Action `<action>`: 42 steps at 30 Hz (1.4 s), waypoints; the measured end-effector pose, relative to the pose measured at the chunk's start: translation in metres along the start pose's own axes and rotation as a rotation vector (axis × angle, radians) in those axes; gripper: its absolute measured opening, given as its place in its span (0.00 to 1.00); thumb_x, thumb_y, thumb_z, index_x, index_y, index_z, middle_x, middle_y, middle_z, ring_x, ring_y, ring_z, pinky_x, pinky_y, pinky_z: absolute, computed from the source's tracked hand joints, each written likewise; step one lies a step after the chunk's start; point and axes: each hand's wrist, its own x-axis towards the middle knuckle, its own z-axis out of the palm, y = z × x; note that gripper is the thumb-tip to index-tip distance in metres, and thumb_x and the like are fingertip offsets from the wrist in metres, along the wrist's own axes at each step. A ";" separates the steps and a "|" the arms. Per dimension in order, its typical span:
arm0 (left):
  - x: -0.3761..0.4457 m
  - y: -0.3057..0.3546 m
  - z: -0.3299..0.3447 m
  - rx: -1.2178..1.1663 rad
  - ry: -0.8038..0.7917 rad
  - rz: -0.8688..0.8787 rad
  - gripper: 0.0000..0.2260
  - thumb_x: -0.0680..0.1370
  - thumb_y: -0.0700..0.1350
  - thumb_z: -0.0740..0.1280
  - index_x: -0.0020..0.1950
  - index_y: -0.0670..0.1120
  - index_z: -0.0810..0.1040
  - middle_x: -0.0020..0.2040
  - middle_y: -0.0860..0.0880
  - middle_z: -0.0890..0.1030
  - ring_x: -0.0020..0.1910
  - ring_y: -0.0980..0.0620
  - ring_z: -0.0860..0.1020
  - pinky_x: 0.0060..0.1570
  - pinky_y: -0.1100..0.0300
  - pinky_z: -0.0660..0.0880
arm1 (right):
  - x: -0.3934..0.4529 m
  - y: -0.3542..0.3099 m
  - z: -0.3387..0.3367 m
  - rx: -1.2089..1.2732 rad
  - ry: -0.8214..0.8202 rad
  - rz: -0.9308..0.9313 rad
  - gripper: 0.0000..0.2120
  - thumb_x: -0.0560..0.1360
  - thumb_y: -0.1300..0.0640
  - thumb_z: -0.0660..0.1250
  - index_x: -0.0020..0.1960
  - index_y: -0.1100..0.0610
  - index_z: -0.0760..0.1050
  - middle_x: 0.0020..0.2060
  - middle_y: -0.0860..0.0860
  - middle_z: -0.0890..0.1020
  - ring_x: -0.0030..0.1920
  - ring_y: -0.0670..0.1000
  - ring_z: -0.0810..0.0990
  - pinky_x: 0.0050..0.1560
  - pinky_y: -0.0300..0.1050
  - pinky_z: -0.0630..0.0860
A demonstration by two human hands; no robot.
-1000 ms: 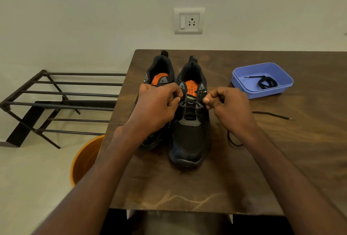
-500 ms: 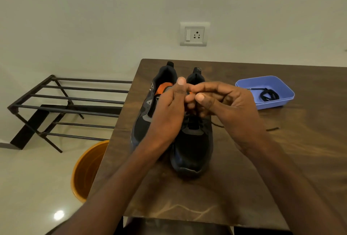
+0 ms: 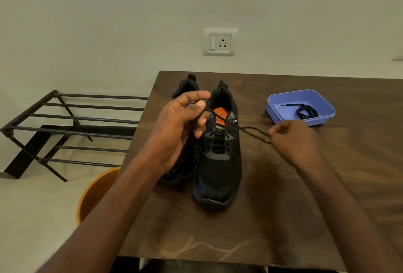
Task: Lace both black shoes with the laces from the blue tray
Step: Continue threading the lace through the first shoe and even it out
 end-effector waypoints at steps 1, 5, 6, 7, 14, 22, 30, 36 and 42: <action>0.001 -0.002 0.000 0.003 0.014 0.006 0.12 0.85 0.38 0.61 0.67 0.40 0.75 0.35 0.47 0.74 0.30 0.53 0.69 0.30 0.64 0.70 | -0.003 -0.002 0.005 -0.085 -0.004 -0.047 0.08 0.77 0.61 0.67 0.46 0.49 0.82 0.50 0.50 0.84 0.46 0.49 0.80 0.48 0.46 0.76; 0.002 -0.014 0.006 0.075 0.010 0.034 0.10 0.84 0.40 0.65 0.65 0.40 0.75 0.37 0.45 0.77 0.30 0.51 0.70 0.31 0.63 0.71 | -0.024 -0.034 0.010 0.296 0.023 -0.463 0.08 0.81 0.56 0.68 0.58 0.49 0.83 0.55 0.45 0.83 0.54 0.42 0.81 0.56 0.40 0.78; 0.003 -0.015 0.008 0.092 0.009 0.038 0.10 0.84 0.41 0.66 0.64 0.40 0.75 0.37 0.45 0.78 0.30 0.51 0.70 0.31 0.62 0.71 | -0.031 -0.043 0.008 0.465 -0.102 -0.511 0.07 0.82 0.55 0.68 0.57 0.51 0.83 0.52 0.45 0.85 0.53 0.43 0.83 0.56 0.40 0.79; 0.002 -0.017 0.008 0.111 0.013 0.039 0.11 0.84 0.41 0.66 0.64 0.39 0.75 0.37 0.45 0.78 0.30 0.51 0.71 0.31 0.62 0.71 | -0.038 -0.049 0.009 0.590 -0.227 -0.529 0.07 0.82 0.57 0.68 0.56 0.54 0.84 0.48 0.47 0.87 0.51 0.45 0.85 0.54 0.40 0.81; 0.006 -0.018 0.000 0.177 0.039 0.040 0.08 0.84 0.42 0.65 0.62 0.41 0.76 0.38 0.46 0.79 0.30 0.51 0.72 0.32 0.60 0.70 | -0.020 -0.029 0.006 0.506 0.123 -0.172 0.07 0.78 0.56 0.73 0.43 0.46 0.82 0.38 0.46 0.85 0.42 0.46 0.84 0.50 0.47 0.83; 0.006 -0.017 0.002 0.314 0.063 0.075 0.10 0.82 0.42 0.70 0.56 0.35 0.77 0.38 0.42 0.83 0.22 0.52 0.69 0.22 0.65 0.65 | -0.023 -0.034 0.030 0.195 0.194 -0.768 0.21 0.78 0.53 0.71 0.69 0.55 0.76 0.66 0.50 0.78 0.68 0.50 0.74 0.68 0.50 0.73; 0.007 -0.018 0.000 0.444 -0.019 0.112 0.07 0.83 0.41 0.68 0.52 0.38 0.82 0.38 0.42 0.84 0.24 0.52 0.69 0.25 0.65 0.67 | -0.024 -0.037 0.033 0.143 0.179 -0.946 0.28 0.76 0.53 0.73 0.74 0.52 0.73 0.75 0.48 0.72 0.77 0.50 0.67 0.73 0.58 0.67; 0.008 -0.022 -0.010 0.450 0.053 0.180 0.06 0.84 0.39 0.66 0.58 0.42 0.82 0.42 0.44 0.86 0.29 0.51 0.77 0.26 0.64 0.71 | -0.027 -0.030 0.028 0.354 0.208 -0.687 0.09 0.79 0.58 0.71 0.57 0.49 0.83 0.43 0.41 0.85 0.45 0.39 0.84 0.46 0.34 0.81; 0.016 -0.031 -0.010 0.499 0.124 0.244 0.04 0.83 0.38 0.68 0.54 0.41 0.82 0.40 0.45 0.86 0.31 0.51 0.79 0.28 0.64 0.73 | -0.028 -0.033 0.035 0.324 0.110 -0.731 0.14 0.79 0.59 0.73 0.63 0.53 0.82 0.49 0.44 0.86 0.50 0.41 0.84 0.53 0.38 0.81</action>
